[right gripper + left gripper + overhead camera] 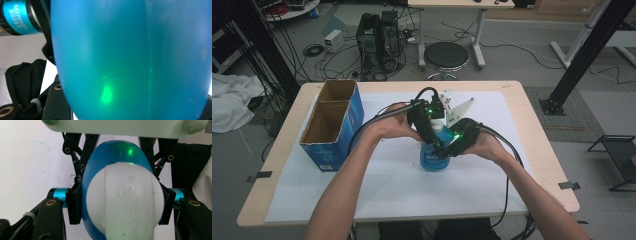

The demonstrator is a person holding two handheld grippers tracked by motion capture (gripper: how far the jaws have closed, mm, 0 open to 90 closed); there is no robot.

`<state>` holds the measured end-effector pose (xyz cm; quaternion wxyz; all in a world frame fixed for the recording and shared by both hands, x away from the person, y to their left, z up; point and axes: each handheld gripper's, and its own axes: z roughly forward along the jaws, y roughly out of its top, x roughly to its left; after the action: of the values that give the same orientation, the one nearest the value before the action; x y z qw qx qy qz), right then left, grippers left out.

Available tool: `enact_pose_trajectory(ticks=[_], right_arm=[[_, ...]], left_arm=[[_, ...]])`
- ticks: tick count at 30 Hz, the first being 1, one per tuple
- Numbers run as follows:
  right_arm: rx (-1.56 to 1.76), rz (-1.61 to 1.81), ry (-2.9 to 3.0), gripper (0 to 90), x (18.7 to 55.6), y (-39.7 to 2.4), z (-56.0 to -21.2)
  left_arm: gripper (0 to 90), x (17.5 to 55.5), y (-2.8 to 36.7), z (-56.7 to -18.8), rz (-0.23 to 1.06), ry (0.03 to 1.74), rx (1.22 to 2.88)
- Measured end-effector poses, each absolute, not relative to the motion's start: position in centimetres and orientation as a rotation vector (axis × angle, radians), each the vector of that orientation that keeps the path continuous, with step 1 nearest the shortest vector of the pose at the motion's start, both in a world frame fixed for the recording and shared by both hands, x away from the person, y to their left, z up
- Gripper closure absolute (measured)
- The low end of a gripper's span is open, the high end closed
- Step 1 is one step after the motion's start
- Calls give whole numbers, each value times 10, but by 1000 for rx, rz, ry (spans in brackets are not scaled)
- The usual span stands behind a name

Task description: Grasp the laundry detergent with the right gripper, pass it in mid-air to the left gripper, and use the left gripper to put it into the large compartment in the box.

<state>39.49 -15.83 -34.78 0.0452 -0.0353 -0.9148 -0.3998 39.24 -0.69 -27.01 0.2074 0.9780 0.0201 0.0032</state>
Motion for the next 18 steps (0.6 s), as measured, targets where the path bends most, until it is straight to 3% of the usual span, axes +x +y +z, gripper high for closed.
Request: enact_pose_trajectory(ticks=[18], right_arm=[[-89, -1228, -2837, 348, 396, -157, -350]], left_arm=[[382, 390, -2, -268, 19, 54, 2728]])
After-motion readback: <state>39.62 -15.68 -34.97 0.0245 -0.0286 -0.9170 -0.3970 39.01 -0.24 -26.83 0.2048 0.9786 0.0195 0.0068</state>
